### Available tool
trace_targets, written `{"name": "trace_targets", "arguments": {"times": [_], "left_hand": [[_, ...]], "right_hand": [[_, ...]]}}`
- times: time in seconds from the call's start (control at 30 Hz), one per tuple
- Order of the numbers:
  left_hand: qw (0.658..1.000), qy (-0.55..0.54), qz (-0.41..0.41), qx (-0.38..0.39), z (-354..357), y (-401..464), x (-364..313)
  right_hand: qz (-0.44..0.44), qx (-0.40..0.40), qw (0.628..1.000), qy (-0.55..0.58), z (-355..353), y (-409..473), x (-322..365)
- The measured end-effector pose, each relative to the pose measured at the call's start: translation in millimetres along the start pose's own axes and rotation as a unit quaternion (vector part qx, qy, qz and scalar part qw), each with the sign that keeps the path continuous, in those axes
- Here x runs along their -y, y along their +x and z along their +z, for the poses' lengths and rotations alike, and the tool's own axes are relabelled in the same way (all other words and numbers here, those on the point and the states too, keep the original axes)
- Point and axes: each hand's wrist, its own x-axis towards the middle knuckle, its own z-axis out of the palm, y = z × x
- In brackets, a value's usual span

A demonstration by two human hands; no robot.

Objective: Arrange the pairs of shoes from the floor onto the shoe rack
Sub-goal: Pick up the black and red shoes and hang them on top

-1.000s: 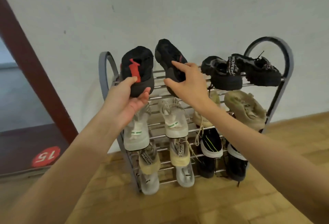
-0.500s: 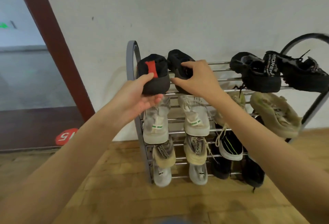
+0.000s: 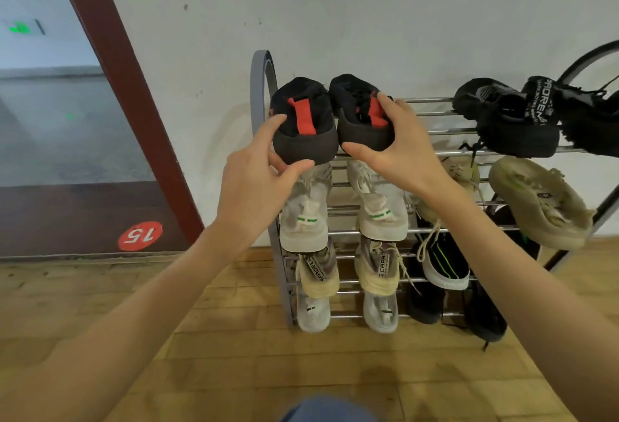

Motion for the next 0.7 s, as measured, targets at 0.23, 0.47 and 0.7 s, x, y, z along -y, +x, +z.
{"name": "trace_targets", "arguments": {"times": [0.23,0.47,0.7], "left_hand": [[1.0,-0.006,0.023,-0.018,15.7,3.7,3.9],[0.997,0.004,0.02,-0.077,25.1,-11.5,6.1],[0.987,-0.04,0.117,-0.103,52.5,-29.3,-39.9]], "right_hand": [[-0.001,0.013,1.0,-0.019,2.8,3.3,-11.6],[-0.03,0.024,0.999,-0.005,-2.4,-10.5,-20.3],[-0.195,-0.133,0.964,-0.122,-56.7,-43.5,-48.1]]}}
